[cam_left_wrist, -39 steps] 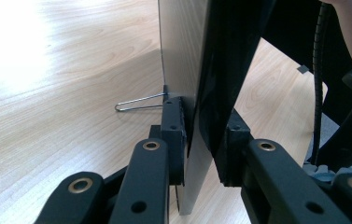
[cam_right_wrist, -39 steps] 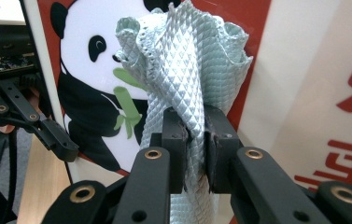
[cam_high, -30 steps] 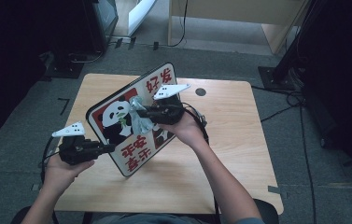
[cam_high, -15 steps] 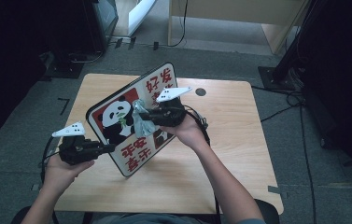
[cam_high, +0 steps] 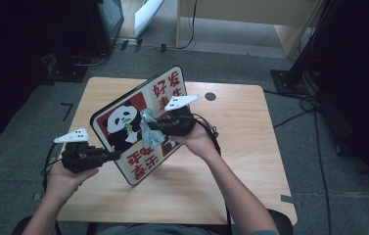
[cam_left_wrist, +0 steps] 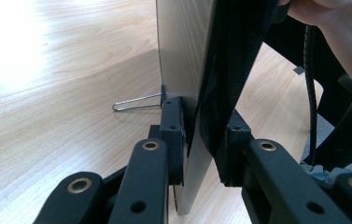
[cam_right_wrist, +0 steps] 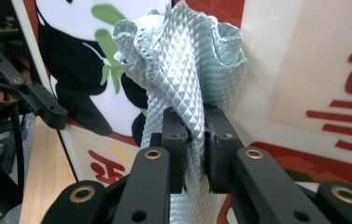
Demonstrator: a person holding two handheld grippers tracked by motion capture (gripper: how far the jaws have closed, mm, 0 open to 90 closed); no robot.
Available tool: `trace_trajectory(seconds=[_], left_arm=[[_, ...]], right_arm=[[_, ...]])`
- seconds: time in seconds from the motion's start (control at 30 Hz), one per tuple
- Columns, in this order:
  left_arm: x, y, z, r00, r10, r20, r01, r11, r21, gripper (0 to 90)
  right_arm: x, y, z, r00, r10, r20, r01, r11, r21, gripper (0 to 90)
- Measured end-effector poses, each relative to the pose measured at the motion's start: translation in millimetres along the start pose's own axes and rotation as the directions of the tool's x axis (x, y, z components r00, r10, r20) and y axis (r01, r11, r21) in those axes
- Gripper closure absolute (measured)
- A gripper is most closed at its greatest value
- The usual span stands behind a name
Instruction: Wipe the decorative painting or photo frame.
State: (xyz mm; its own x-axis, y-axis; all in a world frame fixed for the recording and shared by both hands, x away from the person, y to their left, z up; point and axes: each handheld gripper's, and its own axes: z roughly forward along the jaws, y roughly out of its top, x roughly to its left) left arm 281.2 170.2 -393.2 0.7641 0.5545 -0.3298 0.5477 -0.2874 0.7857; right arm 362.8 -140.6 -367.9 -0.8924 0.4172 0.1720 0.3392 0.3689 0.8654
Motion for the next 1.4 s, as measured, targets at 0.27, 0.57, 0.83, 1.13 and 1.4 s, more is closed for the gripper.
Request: trace_trajectory(seconds=[0.27, 0.57, 0.83, 1.13, 1.4], left_arm=[[-1.2, 0.0, 0.4, 1.0000, 0.005, -0.003, -0.005, 1.0000, 0.000, 76.3], [-1.3, 0.0, 0.3, 0.9999, 0.009, -0.004, -0.009, 1.0000, 0.003, 76.3], [-1.5, -0.1, 0.3, 0.9999, 0.011, -0.004, -0.011, 0.9999, 0.003, 76.3], [-2.1, 0.4, 0.9, 0.9999, 0.016, -0.003, -0.016, 0.9999, 0.005, 75.9], [-0.9, 1.5, 1.0, 0.9997, 0.023, 0.002, -0.023, 0.9997, 0.012, 75.9]], right_arm=[[0.1, -7.6, 3.2, 1.0000, 0.003, -0.007, -0.003, 1.000, 0.018, 80.6], [-0.3, -18.0, 6.4, 0.9998, 0.009, -0.016, -0.009, 0.999, 0.032, 80.2], [-0.3, -28.2, 9.7, 0.9997, 0.016, -0.018, -0.015, 0.999, 0.052, 80.1], [-3.3, -36.3, 11.7, 0.9995, 0.023, -0.023, -0.022, 0.997, 0.076, 79.9], [-4.0, -45.1, 13.7, 0.9991, 0.037, -0.018, -0.035, 0.995, 0.092, 79.8]])
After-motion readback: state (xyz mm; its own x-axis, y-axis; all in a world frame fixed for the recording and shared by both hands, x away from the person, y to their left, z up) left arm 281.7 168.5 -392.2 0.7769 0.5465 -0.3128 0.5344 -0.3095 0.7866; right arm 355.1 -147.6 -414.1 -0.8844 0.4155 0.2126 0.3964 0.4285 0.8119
